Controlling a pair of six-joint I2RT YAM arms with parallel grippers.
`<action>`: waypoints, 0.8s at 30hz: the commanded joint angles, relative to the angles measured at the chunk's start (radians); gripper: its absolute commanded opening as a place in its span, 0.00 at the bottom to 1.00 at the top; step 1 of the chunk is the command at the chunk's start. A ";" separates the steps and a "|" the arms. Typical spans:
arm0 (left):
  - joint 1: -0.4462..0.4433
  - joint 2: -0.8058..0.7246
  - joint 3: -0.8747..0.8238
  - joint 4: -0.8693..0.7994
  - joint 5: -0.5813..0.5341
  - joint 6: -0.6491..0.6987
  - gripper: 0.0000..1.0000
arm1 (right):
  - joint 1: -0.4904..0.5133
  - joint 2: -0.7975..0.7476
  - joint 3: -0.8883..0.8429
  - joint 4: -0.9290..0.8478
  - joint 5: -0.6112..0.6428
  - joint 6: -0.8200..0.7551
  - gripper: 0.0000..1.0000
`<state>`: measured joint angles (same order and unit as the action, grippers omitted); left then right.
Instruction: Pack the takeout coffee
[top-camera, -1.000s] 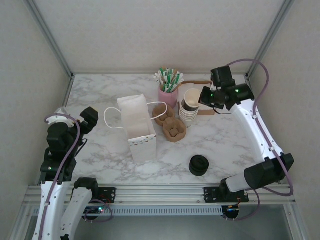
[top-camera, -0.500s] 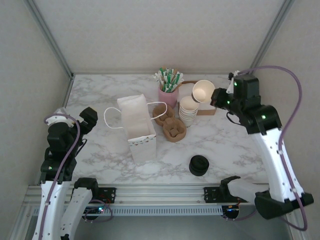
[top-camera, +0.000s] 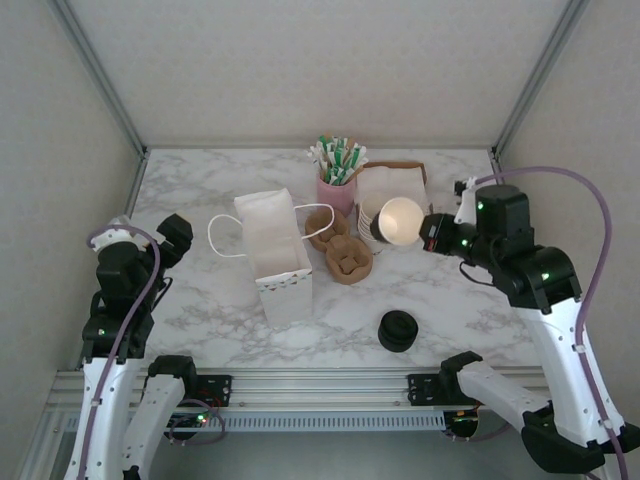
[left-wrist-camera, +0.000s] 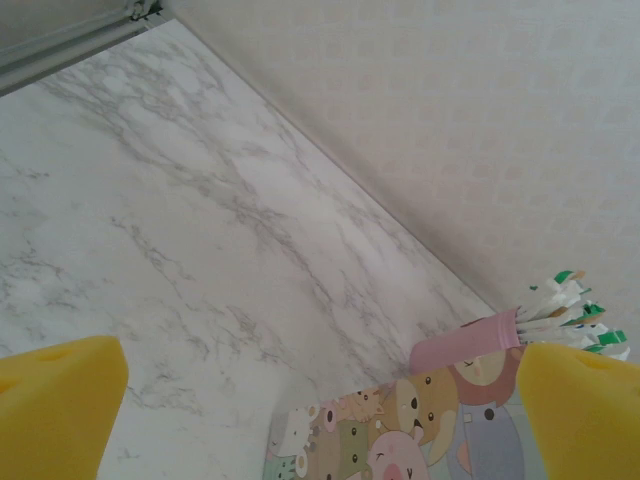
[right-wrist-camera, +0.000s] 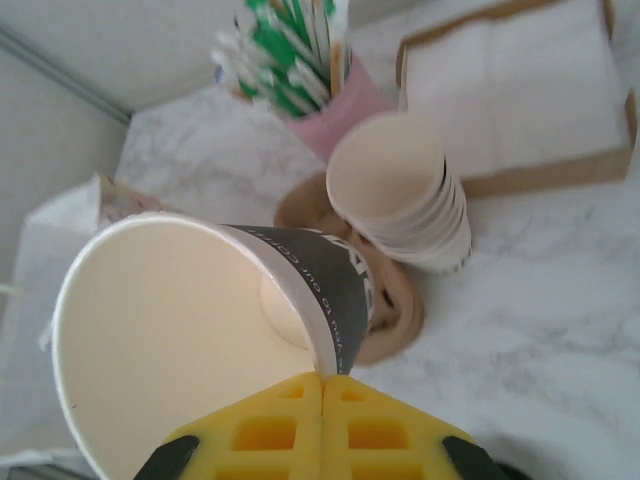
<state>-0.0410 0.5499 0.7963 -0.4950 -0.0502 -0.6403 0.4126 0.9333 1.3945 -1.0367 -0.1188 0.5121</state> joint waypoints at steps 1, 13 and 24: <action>0.014 -0.003 0.007 -0.016 -0.028 0.001 1.00 | 0.037 -0.029 -0.064 -0.035 -0.048 0.031 0.00; 0.019 0.002 0.009 -0.018 -0.026 0.005 1.00 | 0.236 -0.022 -0.377 0.130 -0.001 0.111 0.00; 0.019 -0.004 0.006 -0.016 -0.018 0.016 1.00 | 0.362 0.054 -0.543 0.270 0.076 0.171 0.00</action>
<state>-0.0326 0.5526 0.7963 -0.4999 -0.0620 -0.6392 0.7444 0.9733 0.8734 -0.8333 -0.0788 0.6498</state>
